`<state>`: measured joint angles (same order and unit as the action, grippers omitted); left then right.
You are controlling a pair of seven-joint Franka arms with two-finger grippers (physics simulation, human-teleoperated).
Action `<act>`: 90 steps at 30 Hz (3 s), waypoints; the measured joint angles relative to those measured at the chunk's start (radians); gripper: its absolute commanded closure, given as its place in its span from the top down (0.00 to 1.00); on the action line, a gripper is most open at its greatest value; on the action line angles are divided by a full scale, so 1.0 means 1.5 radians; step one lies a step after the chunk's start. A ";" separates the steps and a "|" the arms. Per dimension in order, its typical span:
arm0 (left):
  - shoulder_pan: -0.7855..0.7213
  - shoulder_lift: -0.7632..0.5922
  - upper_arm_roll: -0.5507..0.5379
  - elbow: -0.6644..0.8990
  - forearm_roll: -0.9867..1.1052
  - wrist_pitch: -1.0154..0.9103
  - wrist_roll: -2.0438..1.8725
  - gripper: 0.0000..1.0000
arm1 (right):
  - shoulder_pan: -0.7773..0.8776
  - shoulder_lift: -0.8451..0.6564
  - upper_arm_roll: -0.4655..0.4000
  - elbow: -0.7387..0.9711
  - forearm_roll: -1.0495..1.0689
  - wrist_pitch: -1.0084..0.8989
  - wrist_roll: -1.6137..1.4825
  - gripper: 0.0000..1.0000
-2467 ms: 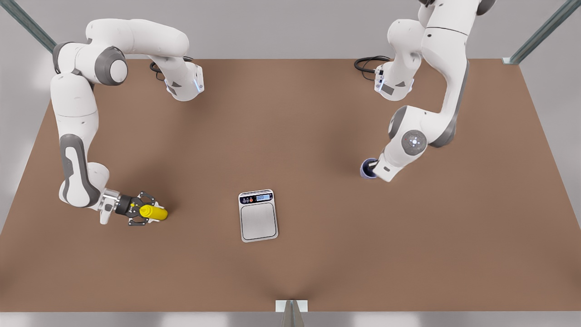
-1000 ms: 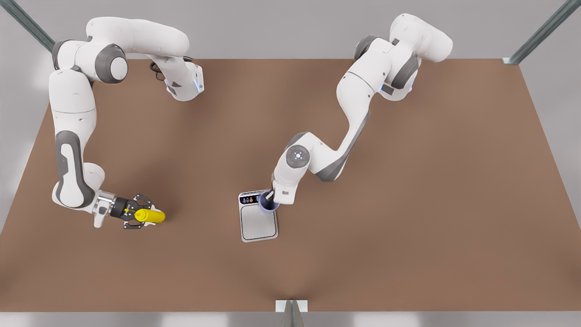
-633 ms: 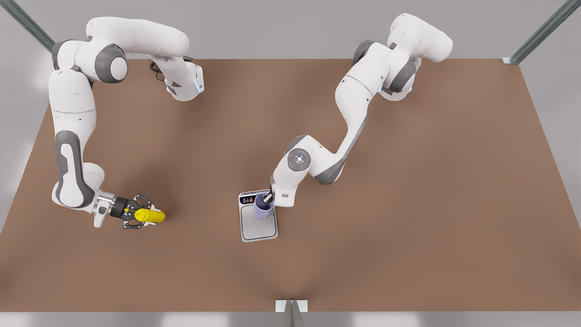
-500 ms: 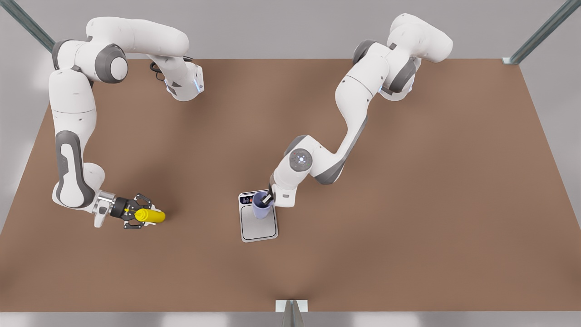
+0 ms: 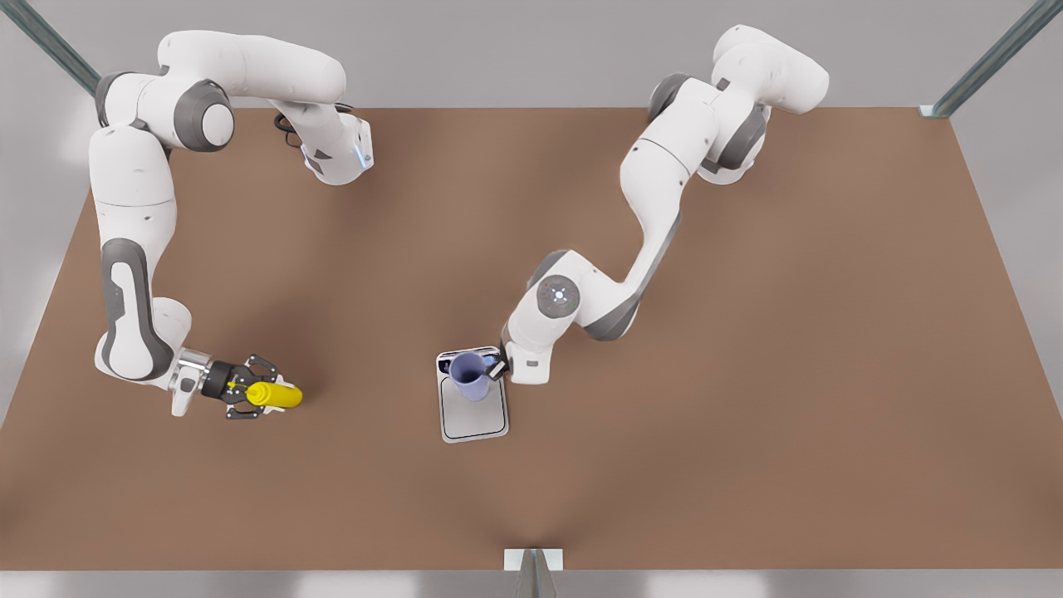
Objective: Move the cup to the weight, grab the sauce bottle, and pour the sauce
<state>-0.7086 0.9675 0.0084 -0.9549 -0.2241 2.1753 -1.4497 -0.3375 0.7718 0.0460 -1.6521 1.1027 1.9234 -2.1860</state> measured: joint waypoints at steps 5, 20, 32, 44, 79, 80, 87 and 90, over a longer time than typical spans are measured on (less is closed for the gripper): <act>0.099 -0.109 0.001 -0.027 -0.068 -0.173 0.224 0.42 | 0.023 -0.027 -0.002 0.014 -0.003 0.034 0.013 0.60; 0.516 -0.446 -0.084 -0.330 0.065 -0.360 0.833 1.00 | 0.441 -0.140 -0.236 -0.001 -0.046 0.314 0.142 0.60; 0.478 -0.447 -0.087 -0.316 0.120 -0.365 0.820 1.00 | 0.493 -0.150 -0.135 0.031 -0.685 0.417 0.761 0.60; 0.478 -0.453 -0.079 -0.303 0.131 -0.391 0.857 1.00 | 0.638 -0.098 -0.141 0.127 -1.126 0.246 0.764 0.60; 0.405 -0.499 0.097 -0.292 0.162 -0.444 0.999 1.00 | 0.341 -0.105 0.118 0.120 -1.032 0.164 0.754 0.60; 0.405 -0.498 0.097 -0.291 0.162 -0.444 0.999 1.00 | 0.262 -0.103 0.194 0.106 -1.000 0.164 0.754 0.60; 0.388 -0.503 0.077 -0.291 0.162 -0.446 0.941 1.00 | 0.086 -0.090 0.241 0.069 -0.461 0.119 0.424 0.60; 0.392 -0.497 0.076 -0.292 0.163 -0.441 0.941 1.00 | 0.035 -0.067 0.228 0.060 -0.301 0.034 0.284 0.60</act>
<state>-0.1206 0.2213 0.1227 -1.3932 0.0196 1.5138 -0.0381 -0.2852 0.6717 0.3877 -1.5622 0.6514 1.9750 -1.7600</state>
